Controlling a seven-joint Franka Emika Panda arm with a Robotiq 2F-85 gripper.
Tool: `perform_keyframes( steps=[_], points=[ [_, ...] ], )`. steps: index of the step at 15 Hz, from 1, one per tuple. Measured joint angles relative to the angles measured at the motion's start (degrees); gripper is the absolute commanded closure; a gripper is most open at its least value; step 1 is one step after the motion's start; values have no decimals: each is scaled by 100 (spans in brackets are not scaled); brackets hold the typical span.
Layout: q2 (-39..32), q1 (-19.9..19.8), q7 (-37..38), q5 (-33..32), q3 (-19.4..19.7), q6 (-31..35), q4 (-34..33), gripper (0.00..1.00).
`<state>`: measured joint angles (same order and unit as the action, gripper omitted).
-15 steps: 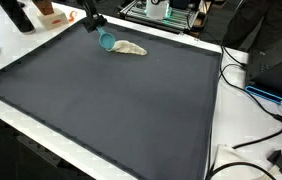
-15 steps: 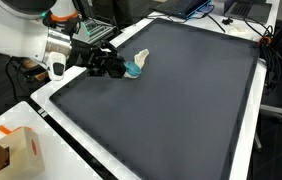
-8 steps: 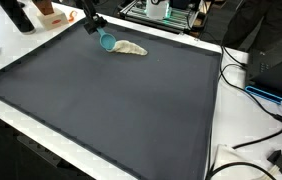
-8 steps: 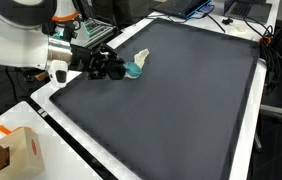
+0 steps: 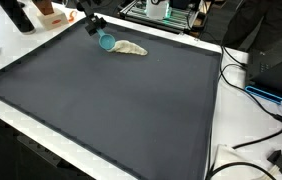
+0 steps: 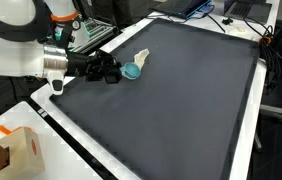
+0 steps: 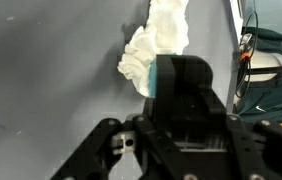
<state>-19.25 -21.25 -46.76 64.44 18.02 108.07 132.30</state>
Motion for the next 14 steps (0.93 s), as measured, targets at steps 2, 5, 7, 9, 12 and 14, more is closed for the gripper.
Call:
perform_keyframes(
  steps=[2, 5, 7, 9, 12, 14],
  points=[
    [-62, -43, -17, 136, -2, -155, -17, 75],
    [-241, -166, -392, 250, -2, -457, -69, 75],
    [-393, -253, -686, 257, -1, -675, -139, 75],
    [-537, -304, -858, 240, 9, -831, -229, 75],
    [-653, -315, -881, 147, 17, -916, -362, 75],
    [-660, -290, -863, 28, 22, -885, -422, 75]
  ],
)
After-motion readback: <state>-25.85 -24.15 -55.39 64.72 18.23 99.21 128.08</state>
